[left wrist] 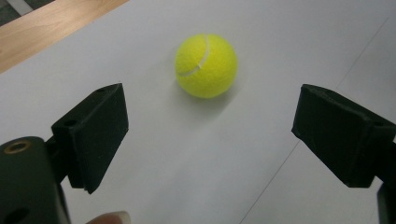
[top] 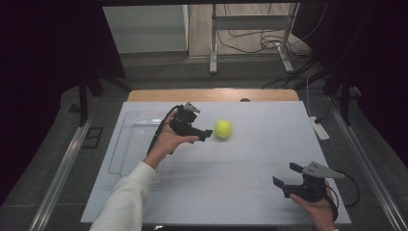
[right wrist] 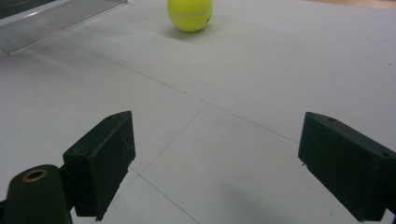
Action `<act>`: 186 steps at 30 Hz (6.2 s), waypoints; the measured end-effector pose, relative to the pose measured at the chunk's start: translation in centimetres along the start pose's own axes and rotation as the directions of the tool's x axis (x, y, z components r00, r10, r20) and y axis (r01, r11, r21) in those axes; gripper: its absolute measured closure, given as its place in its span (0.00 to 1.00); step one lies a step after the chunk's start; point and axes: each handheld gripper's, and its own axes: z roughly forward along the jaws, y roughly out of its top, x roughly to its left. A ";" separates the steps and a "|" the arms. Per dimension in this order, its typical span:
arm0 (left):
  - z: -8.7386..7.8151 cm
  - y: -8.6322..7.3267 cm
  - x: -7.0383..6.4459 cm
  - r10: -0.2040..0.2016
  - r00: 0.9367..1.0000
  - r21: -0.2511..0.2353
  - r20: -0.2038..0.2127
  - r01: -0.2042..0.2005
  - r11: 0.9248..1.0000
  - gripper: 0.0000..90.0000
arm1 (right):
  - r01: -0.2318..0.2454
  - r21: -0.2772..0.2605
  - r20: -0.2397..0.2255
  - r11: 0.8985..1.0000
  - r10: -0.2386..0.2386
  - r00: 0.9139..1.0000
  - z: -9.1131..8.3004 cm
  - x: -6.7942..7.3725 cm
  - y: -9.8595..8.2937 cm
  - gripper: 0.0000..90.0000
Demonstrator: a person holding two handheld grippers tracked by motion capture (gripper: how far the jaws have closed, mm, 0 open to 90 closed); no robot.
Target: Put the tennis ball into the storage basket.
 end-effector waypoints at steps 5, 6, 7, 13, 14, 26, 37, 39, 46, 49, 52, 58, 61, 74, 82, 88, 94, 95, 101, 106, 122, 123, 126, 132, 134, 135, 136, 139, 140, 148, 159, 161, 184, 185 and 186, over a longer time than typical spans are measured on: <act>0.5 0.5 -0.3 0.006 1.000 0.006 0.004 -0.006 1.000 0.13 | 0.000 -0.002 -0.001 1.000 0.000 1.000 0.0 0.0 0.0 0.12; 0.6 0.5 -0.3 0.007 1.000 0.007 0.005 -0.007 1.000 0.12 | 0.000 -0.002 -0.001 1.000 0.000 1.000 0.0 0.0 0.0 0.12; 0.6 0.5 -0.3 0.007 1.000 0.007 0.005 -0.007 1.000 0.12 | 0.000 -0.002 -0.001 1.000 0.000 1.000 0.0 0.0 0.0 0.12; 1.2 1.2 -0.5 0.013 1.000 0.014 0.007 -0.014 1.000 0.12 | -0.002 -0.001 -0.003 1.000 0.002 1.000 0.0 0.0 0.0 0.12; 1.3 1.3 -0.5 0.019 1.000 0.016 0.008 -0.019 1.000 0.12 | -0.003 -0.002 -0.003 1.000 0.003 1.000 0.0 0.0 0.0 0.12; 2.2 2.7 -0.5 0.021 1.000 0.020 0.016 -0.021 1.000 0.12 | -0.005 0.001 -0.002 1.000 0.005 1.000 0.1 -0.1 -0.1 0.12; 4.1 3.6 -0.3 0.012 1.000 0.049 0.024 -0.013 0.999 0.11 | -0.008 0.000 -0.004 1.000 0.008 1.000 0.1 -0.2 -0.1 0.12; 4.4 3.7 -0.3 0.012 0.999 0.054 0.029 -0.014 0.998 0.11 | -0.008 -0.001 -0.004 1.000 0.008 1.000 0.1 -0.2 -0.1 0.12; 5.1 4.2 -0.3 0.012 1.000 0.067 0.026 -0.013 0.998 0.11 | -0.006 0.002 -0.005 1.000 0.006 1.000 0.1 -0.2 -0.1 0.12; 5.4 4.4 -0.2 0.008 1.000 0.066 0.027 -0.010 0.998 0.11 | -0.008 -0.002 -0.006 1.000 0.008 1.000 0.1 -0.2 -0.1 0.12; 5.8 4.6 -0.2 0.008 1.000 0.074 0.027 -0.010 0.997 0.11 | -0.009 -0.002 -0.006 1.000 0.009 1.000 0.0 -0.2 -0.1 0.12; 6.3 4.8 -0.2 0.008 1.000 0.078 0.022 -0.010 0.997 0.11 | -0.010 -0.003 -0.005 1.000 0.010 1.000 0.0 -0.2 -0.1 0.12; 6.6 4.9 -0.1 0.006 1.000 0.084 0.024 -0.008 0.996 0.11 | -0.009 -0.004 -0.006 1.000 0.009 1.000 0.0 -0.2 -0.1 0.12; 7.2 4.8 0.3 -0.008 1.000 0.099 0.015 0.006 0.995 0.11 | -0.004 0.003 -0.007 1.000 0.004 1.000 0.1 -0.2 -0.1 0.12; 8.0 4.7 0.5 -0.026 1.000 0.113 0.008 0.025 0.993 0.09 | -0.005 0.001 -0.007 1.000 0.005 1.000 0.1 -0.2 -0.1 0.12; 8.6 4.7 0.6 -0.032 0.999 0.128 0.004 0.032 0.991 0.09 | -0.004 0.001 -0.011 1.000 0.004 1.000 0.2 -0.2 -0.2 0.12; 9.3 5.0 0.6 -0.035 0.999 0.133 0.013 0.033 0.991 0.08 | -0.004 0.003 -0.012 1.000 0.004 1.000 0.2 -0.3 -0.2 0.12; 9.4 5.0 0.6 -0.034 0.999 0.139 0.012 0.032 0.990 0.08 | -0.004 -0.002 -0.015 1.000 0.004 1.000 0.2 -0.3 -0.2 0.12; 10.1 5.2 0.5 -0.038 0.999 0.149 0.012 0.036 0.988 0.08 | 0.000 -0.007 -0.015 1.000 0.000 1.000 0.1 -0.2 -0.2 0.12; 10.7 5.1 0.5 -0.045 0.999 0.165 0.010 0.043 0.985 0.07 | 0.000 -0.006 -0.015 1.000 0.000 1.000 0.1 -0.2 -0.2 0.12; 12.6 4.6 0.1 -0.064 0.997 0.215 0.039 0.054 0.975 0.06 | 0.001 0.002 -0.013 1.000 -0.001 1.000 0.3 -0.2 -0.2 0.12; 12.8 4.5 0.1 -0.063 0.997 0.218 0.040 0.053 0.974 0.06 | -0.001 0.002 -0.014 1.000 0.001 1.000 0.3 -0.2 -0.2 0.12; 12.9 4.5 0.0 -0.062 0.997 0.223 0.041 0.051 0.973 0.07 | 0.001 0.002 -0.013 1.000 -0.001 1.000 0.3 -0.2 -0.2 0.12; 13.2 4.3 -0.3 -0.043 0.999 0.234 0.015 0.039 0.971 0.19 | 0.000 -0.001 -0.014 1.000 0.000 1.000 0.3 -0.3 -0.2 0.12; 13.1 4.3 -0.2 -0.042 0.999 0.235 -0.008 0.042 0.971 0.27 | 0.000 0.000 -0.014 1.000 0.000 1.000 0.3 -0.3 -0.2 0.12; 13.0 4.3 -0.1 -0.053 0.999 0.233 -0.005 0.053 0.971 0.29 | 0.001 0.000 -0.013 1.000 -0.001 1.000 0.3 -0.3 -0.2 0.12; 13.0 4.2 -0.1 -0.045 0.999 0.235 -0.002 0.045 0.971 0.30 | 0.001 -0.001 -0.013 1.000 -0.001 1.000 0.3 -0.2 -0.2 0.12; 12.9 4.2 -0.2 -0.032 0.999 0.237 -0.008 0.033 0.971 0.30 | 0.002 -0.002 -0.012 1.000 -0.002 1.000 0.2 -0.2 -0.2 0.12; 12.9 4.2 -0.3 -0.027 1.000 0.237 -0.011 0.029 0.971 0.30 | 0.002 -0.002 -0.011 1.000 -0.002 1.000 0.2 -0.2 -0.2 0.12; 12.4 4.3 -0.6 0.003 1.000 0.231 -0.019 0.001 0.973 0.31 | 0.001 -0.004 -0.007 1.000 -0.001 1.000 0.1 -0.2 -0.2 0.13; 11.0 4.3 -0.7 0.004 1.000 0.194 -0.007 -0.002 0.981 0.31 | 0.002 -0.003 -0.006 1.000 -0.002 1.000 0.1 -0.2 -0.2 0.13; 10.7 4.3 -0.8 0.009 1.000 0.185 -0.008 -0.008 0.983 0.31 | 0.002 -0.003 -0.005 1.000 -0.002 1.000 0.1 -0.2 -0.2 0.13; 8.0 4.2 -0.9 0.012 1.000 0.116 0.003 -0.012 0.993 0.31 | 0.001 -0.001 0.002 1.000 -0.001 1.000 0.2 -0.2 -0.1 0.13; 7.9 4.2 -0.9 0.015 1.000 0.112 0.004 -0.015 0.994 0.31 | 0.001 -0.001 0.002 1.000 -0.001 1.000 0.2 -0.2 -0.1 0.13; 7.9 4.2 -0.9 0.015 1.000 0.112 0.004 -0.015 0.994 0.31 | 0.001 -0.001 0.002 1.000 -0.001 1.000 0.2 -0.2 -0.1 0.13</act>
